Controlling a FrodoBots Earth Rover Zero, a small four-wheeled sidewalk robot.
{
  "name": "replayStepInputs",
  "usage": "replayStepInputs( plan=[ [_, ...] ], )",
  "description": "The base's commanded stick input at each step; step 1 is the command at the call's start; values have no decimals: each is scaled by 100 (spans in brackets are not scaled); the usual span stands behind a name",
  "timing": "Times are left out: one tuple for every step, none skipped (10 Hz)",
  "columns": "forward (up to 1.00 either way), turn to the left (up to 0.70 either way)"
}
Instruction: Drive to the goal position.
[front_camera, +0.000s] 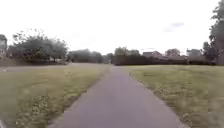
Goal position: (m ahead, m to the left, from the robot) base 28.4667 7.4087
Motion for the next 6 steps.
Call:
replayStepInputs(
  plan=[
    [100, 0],
    [100, 0],
    [100, 0],
    [100, 0],
    [100, 0],
    [100, 0]
  ],
)
